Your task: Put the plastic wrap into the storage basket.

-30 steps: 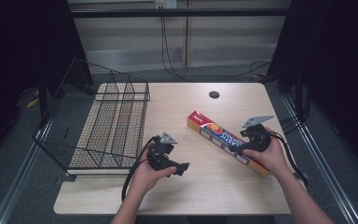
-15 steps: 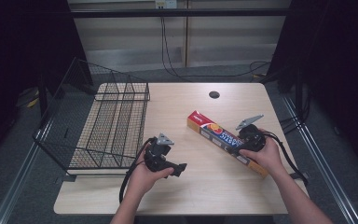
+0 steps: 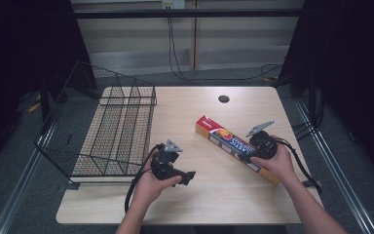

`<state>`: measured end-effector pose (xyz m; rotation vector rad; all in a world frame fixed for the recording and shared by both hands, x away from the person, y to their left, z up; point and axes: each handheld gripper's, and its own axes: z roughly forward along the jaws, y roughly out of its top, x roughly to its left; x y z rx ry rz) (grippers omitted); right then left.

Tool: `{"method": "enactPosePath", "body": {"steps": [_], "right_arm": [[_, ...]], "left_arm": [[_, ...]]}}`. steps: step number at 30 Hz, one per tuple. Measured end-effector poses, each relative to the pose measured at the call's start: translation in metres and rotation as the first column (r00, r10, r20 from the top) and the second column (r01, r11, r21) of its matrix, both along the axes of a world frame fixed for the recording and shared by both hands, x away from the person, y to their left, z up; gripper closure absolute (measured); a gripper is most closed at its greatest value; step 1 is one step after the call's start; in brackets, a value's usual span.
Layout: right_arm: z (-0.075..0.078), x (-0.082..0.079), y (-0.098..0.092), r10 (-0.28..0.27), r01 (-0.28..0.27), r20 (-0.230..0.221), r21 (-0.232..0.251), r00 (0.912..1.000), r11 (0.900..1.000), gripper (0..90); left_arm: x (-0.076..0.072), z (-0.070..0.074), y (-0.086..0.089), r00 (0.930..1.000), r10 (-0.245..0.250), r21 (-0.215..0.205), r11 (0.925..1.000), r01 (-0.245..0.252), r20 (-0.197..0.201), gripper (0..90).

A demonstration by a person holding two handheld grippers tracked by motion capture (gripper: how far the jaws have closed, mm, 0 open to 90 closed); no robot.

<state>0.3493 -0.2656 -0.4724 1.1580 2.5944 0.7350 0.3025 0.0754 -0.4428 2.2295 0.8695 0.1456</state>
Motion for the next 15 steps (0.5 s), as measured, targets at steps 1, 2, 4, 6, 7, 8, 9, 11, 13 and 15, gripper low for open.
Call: {"method": "enactPosePath", "body": {"steps": [1,2,4,6,7,8,9,11,13,15], "right_arm": [[-0.001,0.0004,-0.0006,-0.004,0.004,-0.015,-0.007,0.9999,1.0,34.6],[-0.0016,0.0007,-0.0014,-0.005,0.004,-0.018,-0.009,0.9998,1.0,34.6],[-0.0008,-0.0002,-0.0023,0.014,-0.014,-0.021,0.004,0.9997,1.0,39.8],[-0.001,-0.0004,-0.0018,0.024,-0.024,-0.004,-0.004,0.9997,1.0,40.8],[-0.0007,-0.001,-0.0015,0.025,-0.025,-0.005,-0.008,0.9997,1.0,41.3],[-0.0007,-0.0013,-0.0013,0.024,-0.024,-0.005,-0.006,0.9997,1.0,41.7],[-0.0006,-0.0014,-0.0013,0.027,-0.027,0.0,-0.008,0.9996,1.0,42.3],[-0.0002,-0.0018,-0.0011,0.026,-0.026,0.001,-0.013,0.9996,1.0,43.1],[0.0008,-0.0032,-0.0006,0.032,-0.032,0.001,-0.016,0.9995,0.999,43.9],[0.0025,-0.0051,0.0017,0.041,-0.041,0.01,-0.014,0.9991,0.999,44.1]], "left_arm": [[0.0002,-0.0003,-0.0001,1.0,-0.001,0.001,1.0,0.001,0.001,3.8],[0.0003,-0.0009,-0.0001,1.0,-0.002,0.003,1.0,0.002,-0.001,3.8],[0.0007,-0.0013,-0.0005,0.9999,-0.008,0.014,0.9999,0.008,-0.006,3.8],[0.0006,-0.002,-0.0016,0.9999,-0.007,0.012,0.9999,0.007,-0.01,3.8],[0.0006,-0.0021,-0.0019,0.9999,-0.006,0.011,0.9999,0.006,-0.01,3.8],[0.0005,-0.0021,-0.002,0.9999,-0.007,0.01,0.9999,0.007,-0.009,3.8],[0.0004,-0.0021,-0.0021,0.9999,-0.005,0.009,0.9999,0.005,-0.011,3.8],[0.0002,-0.0018,-0.0019,0.9999,-0.006,0.009,0.9999,0.006,-0.01,3.8],[-0.0001,-0.0014,-0.0018,0.9998,-0.017,0.009,0.9998,0.017,-0.003,3.8],[-0.0004,-0.0002,-0.0015,0.9998,-0.022,0.008,0.9997,0.022,-0.003,3.8]]}}
